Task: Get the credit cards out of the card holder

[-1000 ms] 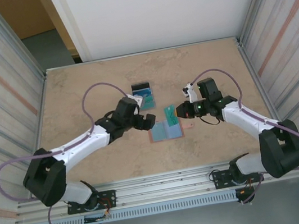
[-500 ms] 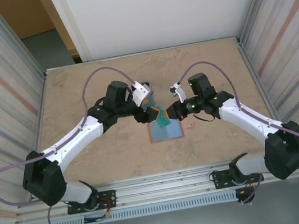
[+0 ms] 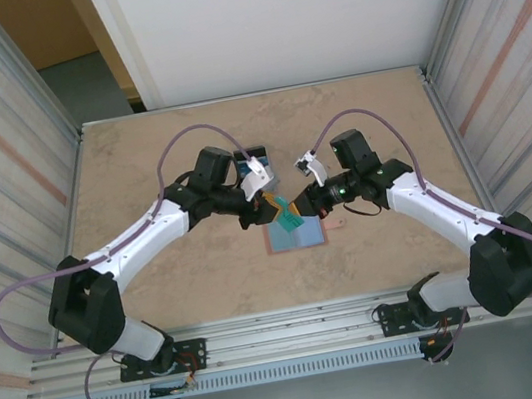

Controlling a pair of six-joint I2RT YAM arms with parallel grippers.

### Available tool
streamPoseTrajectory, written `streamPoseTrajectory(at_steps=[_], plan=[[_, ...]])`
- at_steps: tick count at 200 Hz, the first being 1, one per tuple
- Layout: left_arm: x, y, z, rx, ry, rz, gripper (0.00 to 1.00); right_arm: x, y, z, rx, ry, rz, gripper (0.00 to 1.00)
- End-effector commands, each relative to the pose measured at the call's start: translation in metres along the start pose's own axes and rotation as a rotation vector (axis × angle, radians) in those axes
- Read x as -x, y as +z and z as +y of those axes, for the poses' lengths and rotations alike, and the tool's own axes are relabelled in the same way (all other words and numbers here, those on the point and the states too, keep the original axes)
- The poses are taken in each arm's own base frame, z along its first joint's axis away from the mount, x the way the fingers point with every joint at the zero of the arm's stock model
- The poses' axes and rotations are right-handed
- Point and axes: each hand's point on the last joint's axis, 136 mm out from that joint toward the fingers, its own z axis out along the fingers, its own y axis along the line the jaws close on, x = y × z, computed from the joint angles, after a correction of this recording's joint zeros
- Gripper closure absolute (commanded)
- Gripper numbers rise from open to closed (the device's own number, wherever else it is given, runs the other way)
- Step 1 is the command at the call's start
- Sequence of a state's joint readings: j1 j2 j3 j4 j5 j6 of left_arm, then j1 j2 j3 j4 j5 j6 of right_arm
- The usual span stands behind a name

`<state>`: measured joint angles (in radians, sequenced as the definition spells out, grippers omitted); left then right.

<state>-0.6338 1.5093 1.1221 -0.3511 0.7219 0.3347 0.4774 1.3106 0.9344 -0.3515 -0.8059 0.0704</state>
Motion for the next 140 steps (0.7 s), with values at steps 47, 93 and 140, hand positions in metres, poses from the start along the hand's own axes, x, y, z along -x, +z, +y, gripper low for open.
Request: streamPoseTrajectory(at_steps=[47,93,140], plan=[[0.018,-0.015,-0.006,-0.028,-0.014,-0.094,1.0,0.017,-0.011,0.0,-0.013,-0.007,-0.087,0.53],[0.033,-0.049,0.008,0.103,-0.107,-0.31,1.0,0.023,-0.026,-0.004,-0.003,0.025,-0.243,0.44],[0.042,-0.071,0.011,0.167,-0.208,-0.48,1.0,0.033,-0.026,-0.004,0.022,0.04,-0.367,0.37]])
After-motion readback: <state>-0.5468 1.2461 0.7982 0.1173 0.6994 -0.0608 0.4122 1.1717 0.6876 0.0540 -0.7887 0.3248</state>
